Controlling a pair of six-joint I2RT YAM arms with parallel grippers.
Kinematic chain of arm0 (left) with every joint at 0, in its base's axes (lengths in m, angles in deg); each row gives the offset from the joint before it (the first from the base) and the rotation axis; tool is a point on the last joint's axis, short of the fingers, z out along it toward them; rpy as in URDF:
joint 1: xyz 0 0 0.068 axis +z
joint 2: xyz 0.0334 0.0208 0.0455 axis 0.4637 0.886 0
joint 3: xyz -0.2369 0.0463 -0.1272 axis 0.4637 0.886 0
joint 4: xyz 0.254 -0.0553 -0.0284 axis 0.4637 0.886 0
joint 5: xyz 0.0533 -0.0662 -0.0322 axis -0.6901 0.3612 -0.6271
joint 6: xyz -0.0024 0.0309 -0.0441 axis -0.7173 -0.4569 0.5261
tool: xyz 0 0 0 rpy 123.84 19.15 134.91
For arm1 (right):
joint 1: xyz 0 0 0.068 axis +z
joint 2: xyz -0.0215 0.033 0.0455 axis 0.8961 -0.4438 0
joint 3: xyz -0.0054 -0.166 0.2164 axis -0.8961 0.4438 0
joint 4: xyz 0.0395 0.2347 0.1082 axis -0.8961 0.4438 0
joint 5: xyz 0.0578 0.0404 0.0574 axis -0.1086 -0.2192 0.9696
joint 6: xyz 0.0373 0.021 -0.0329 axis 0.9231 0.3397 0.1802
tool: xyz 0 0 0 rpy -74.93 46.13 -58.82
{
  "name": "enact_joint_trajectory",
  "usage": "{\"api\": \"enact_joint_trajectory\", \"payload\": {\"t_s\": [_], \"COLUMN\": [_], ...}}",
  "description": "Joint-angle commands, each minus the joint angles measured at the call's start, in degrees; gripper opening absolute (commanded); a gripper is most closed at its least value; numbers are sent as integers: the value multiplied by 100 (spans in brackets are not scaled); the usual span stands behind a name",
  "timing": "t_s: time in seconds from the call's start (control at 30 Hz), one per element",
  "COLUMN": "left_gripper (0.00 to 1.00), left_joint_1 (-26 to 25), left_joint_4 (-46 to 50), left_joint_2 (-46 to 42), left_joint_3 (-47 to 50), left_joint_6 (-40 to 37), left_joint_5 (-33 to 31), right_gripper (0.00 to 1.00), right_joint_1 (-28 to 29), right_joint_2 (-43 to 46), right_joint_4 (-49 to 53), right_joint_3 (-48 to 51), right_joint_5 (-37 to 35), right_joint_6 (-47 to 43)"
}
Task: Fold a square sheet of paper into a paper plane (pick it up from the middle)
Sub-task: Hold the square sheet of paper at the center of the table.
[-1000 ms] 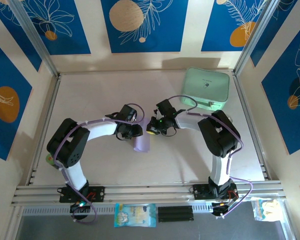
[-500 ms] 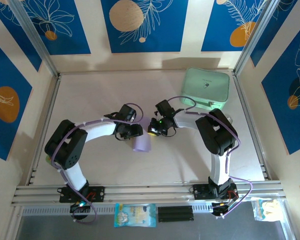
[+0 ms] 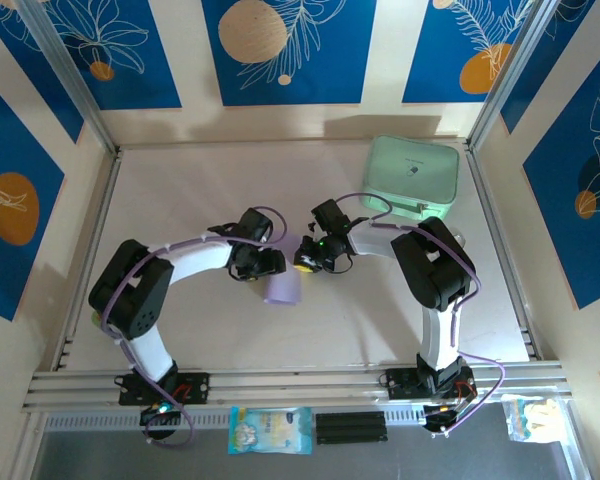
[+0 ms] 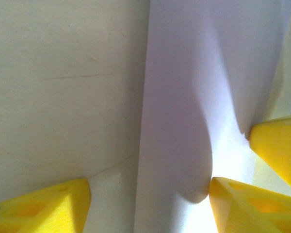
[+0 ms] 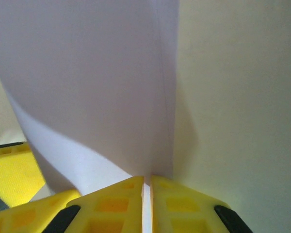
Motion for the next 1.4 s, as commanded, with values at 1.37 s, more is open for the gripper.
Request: {"api": "enact_joint_trajectory", "payload": {"t_s": [1.37], "left_gripper": [57], "left_joint_1": [-59], "left_joint_4": [349], "left_joint_2": [906], "left_joint_3": [-212], "left_joint_6": [-716], "left_joint_5": [299], "right_gripper": [24], "right_joint_1": [-718], "right_joint_2": [1061], "right_joint_4": [-122], "right_joint_3": [859], "right_joint_5": [-11], "right_joint_6": [-151]}}
